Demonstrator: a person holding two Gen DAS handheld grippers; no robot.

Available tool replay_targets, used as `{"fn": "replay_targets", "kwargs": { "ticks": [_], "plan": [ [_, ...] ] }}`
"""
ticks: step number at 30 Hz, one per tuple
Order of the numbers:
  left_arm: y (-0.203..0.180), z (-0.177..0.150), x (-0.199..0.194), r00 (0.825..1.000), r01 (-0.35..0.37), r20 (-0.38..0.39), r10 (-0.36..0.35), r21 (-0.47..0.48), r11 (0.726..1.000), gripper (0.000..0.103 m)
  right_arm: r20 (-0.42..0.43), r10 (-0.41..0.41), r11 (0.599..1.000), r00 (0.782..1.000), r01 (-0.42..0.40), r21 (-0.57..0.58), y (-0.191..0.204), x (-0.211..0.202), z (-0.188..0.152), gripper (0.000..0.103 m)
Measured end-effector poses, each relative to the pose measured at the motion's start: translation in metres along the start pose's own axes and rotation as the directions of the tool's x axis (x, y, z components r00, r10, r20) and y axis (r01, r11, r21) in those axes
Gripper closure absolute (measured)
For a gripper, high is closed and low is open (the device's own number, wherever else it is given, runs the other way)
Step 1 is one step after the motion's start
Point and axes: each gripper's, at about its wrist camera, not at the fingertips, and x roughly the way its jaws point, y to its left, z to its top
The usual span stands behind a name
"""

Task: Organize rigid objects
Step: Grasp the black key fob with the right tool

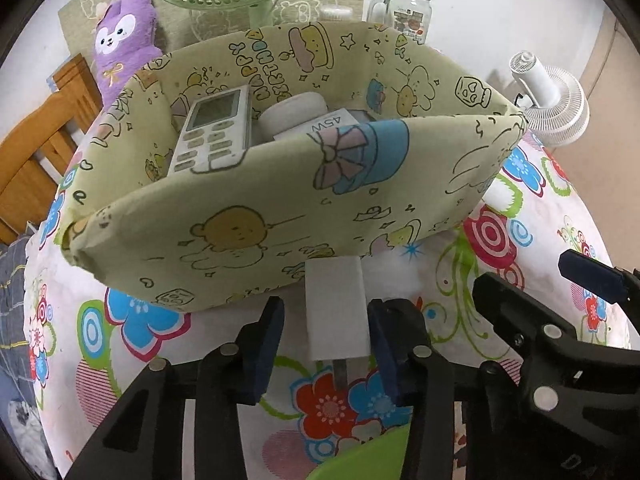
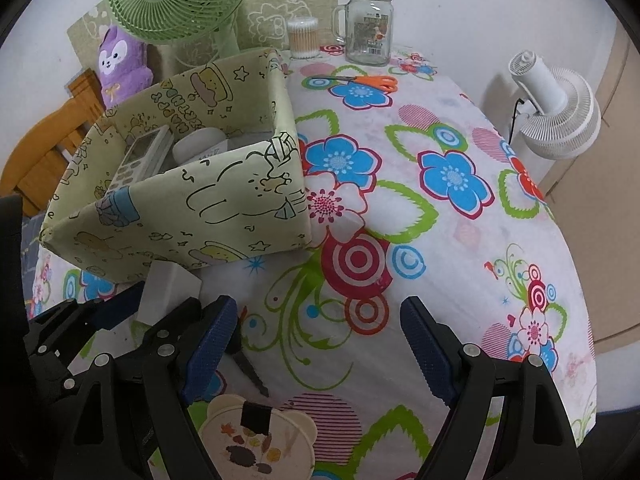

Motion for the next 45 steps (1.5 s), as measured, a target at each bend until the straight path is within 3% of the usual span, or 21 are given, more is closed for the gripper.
{"fn": "replay_targets", "kwargs": {
  "ticks": [7,26,33,45],
  "plan": [
    [-0.005,0.0,0.004,1.0,-0.002,0.003,0.002,0.004,1.0,0.077,-0.01,0.006,1.0,1.0,-0.006,0.012,-0.003,0.003,0.0,0.017],
    [0.02,-0.03,-0.012,0.999,-0.038,0.0,0.038,0.005,0.999,0.078,-0.03,0.068,0.993,0.997,-0.071,-0.095,0.035,0.015,-0.009,0.017],
    [0.02,-0.035,-0.013,0.999,-0.035,-0.002,0.035,0.03,0.999,0.077,-0.033,0.042,0.984,0.999,-0.047,-0.17,0.052,0.025,-0.005,0.028],
    [0.027,-0.038,-0.016,1.0,-0.018,-0.019,0.019,0.044,0.999,0.077,-0.073,0.052,0.985,0.996,-0.063,-0.161,0.063,0.037,-0.007,0.03]
  ]
}}
